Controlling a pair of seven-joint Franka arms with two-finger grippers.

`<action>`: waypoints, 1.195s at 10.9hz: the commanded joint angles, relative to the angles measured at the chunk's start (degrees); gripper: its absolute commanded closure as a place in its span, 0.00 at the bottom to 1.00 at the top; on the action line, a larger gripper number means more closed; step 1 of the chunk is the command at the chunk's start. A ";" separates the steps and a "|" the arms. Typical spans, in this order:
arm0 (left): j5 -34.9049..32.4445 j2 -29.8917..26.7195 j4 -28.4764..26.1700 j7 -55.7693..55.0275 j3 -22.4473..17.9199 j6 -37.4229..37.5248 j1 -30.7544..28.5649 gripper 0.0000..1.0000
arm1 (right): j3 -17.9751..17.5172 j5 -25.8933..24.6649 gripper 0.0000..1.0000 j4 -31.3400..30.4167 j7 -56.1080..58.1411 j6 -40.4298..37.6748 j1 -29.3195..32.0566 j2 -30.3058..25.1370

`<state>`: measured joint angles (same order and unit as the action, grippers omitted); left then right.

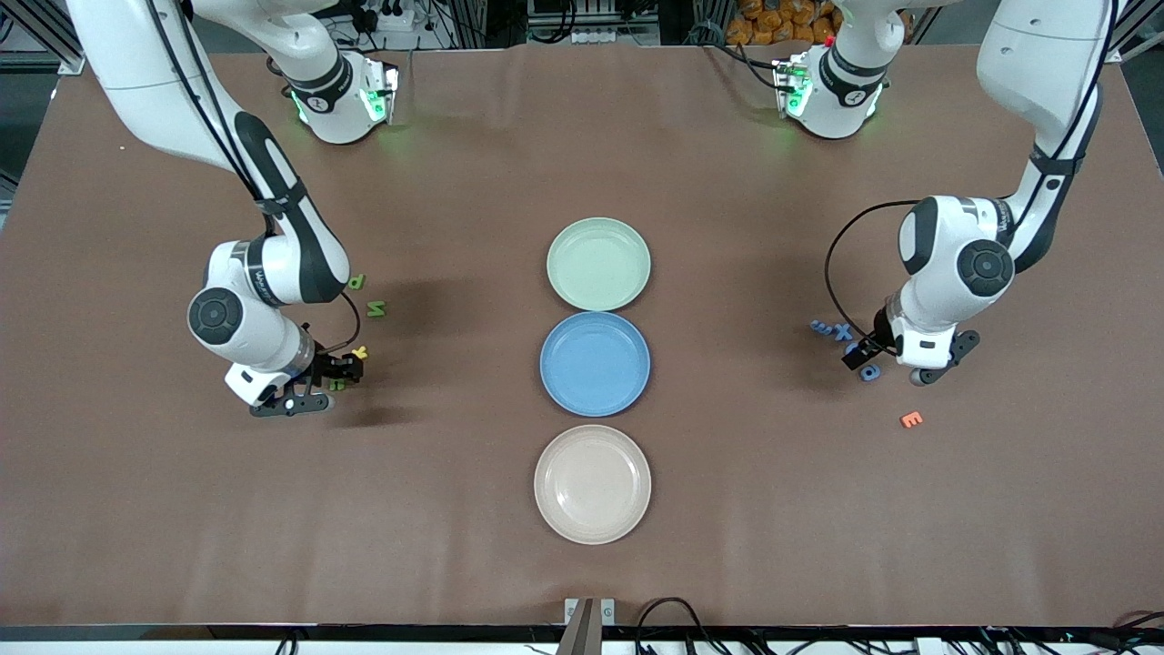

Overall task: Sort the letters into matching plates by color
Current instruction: 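Grasp the green U with the right gripper while the left gripper grasps blue letter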

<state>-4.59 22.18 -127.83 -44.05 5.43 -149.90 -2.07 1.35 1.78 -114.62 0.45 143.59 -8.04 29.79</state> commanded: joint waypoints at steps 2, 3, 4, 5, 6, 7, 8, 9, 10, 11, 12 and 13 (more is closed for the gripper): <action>-1.73 2.78 -0.84 -2.18 0.28 -3.73 -0.31 0.00 | -0.21 -0.02 0.34 1.07 1.39 0.90 1.27 1.50; -1.73 3.31 -0.84 -2.18 0.28 -3.73 -0.39 0.00 | -0.12 0.07 0.35 1.07 1.31 0.99 1.28 1.59; -1.73 3.40 -0.76 -2.18 0.28 -3.73 -0.40 0.00 | -0.12 0.16 0.36 0.98 1.31 1.34 1.28 1.67; -1.73 3.40 -0.76 -2.09 0.28 -3.73 -0.40 0.00 | -0.12 0.16 0.38 0.98 1.31 1.43 1.28 1.76; -1.73 3.40 -0.84 -2.09 0.28 -3.73 -0.40 0.34 | -0.12 0.16 0.40 1.07 1.31 1.43 1.36 1.94; -1.73 3.40 -0.84 -2.18 0.28 -3.73 -0.40 0.94 | -0.03 0.42 0.41 1.07 1.31 1.43 1.28 2.11; -1.73 3.40 -0.84 -2.18 0.28 -3.73 -0.48 1.00 | 0.14 0.51 0.42 1.07 1.31 1.60 1.10 2.29; -1.73 3.31 -0.84 -2.18 0.28 -3.73 -0.48 1.00 | 0.15 0.51 0.42 1.07 1.31 1.61 1.27 2.38; -1.73 3.31 -0.84 -2.18 0.28 -3.73 -0.40 1.00 | 0.15 0.51 0.43 1.07 1.31 1.69 1.28 2.46; -1.73 3.31 -0.84 -2.18 0.28 -3.65 -0.40 1.00 | 0.15 0.60 0.45 1.16 1.31 1.69 1.28 2.55; -1.73 3.22 -0.67 -2.27 0.28 -3.64 -0.40 1.00 | 0.15 0.77 0.50 1.16 1.22 1.69 1.28 2.73; -1.73 3.14 -0.32 -2.09 0.28 -3.56 -0.40 1.00 | 0.15 0.77 0.55 1.16 1.13 1.69 1.36 2.73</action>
<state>-4.59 24.68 -128.25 -44.22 5.51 -152.86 -2.15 1.72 1.79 -114.54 0.96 145.13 -7.20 31.65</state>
